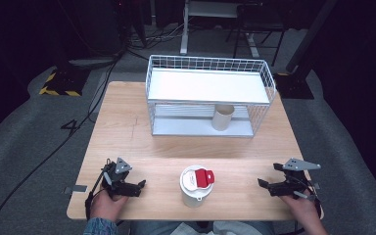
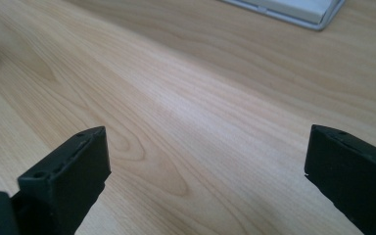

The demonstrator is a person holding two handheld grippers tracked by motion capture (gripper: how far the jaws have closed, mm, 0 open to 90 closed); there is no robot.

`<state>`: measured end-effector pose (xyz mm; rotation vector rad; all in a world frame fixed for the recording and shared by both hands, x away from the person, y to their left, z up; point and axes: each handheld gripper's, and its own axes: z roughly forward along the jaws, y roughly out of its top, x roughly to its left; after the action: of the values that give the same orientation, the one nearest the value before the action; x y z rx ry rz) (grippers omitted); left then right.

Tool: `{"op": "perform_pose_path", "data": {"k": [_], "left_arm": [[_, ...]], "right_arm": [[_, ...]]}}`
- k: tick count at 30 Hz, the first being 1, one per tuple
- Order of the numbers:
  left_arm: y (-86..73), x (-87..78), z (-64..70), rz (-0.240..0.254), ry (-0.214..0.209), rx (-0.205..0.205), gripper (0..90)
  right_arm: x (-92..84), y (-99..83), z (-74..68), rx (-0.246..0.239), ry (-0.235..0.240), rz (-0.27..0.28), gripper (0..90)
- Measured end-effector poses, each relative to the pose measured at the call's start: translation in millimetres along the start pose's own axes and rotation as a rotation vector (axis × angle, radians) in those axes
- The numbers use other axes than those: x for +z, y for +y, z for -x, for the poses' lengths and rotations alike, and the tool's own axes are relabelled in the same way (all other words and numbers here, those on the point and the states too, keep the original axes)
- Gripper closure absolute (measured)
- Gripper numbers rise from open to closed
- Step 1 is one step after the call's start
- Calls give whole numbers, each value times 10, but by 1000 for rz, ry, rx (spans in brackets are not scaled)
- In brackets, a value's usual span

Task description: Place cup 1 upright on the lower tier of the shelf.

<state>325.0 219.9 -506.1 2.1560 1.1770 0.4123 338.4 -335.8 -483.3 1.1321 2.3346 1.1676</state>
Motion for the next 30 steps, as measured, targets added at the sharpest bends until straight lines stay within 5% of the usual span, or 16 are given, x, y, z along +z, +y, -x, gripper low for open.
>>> {"op": "perform_pose_path", "data": {"k": [15,30], "left_arm": [[-1,-2,0,-1,2,2,3],[15,14,47,1,35,-45,6]], "right_arm": [[187,-145,-104,-51,-79,-82,40],[229,-119,-94,-35,-90,-99,2]]}}
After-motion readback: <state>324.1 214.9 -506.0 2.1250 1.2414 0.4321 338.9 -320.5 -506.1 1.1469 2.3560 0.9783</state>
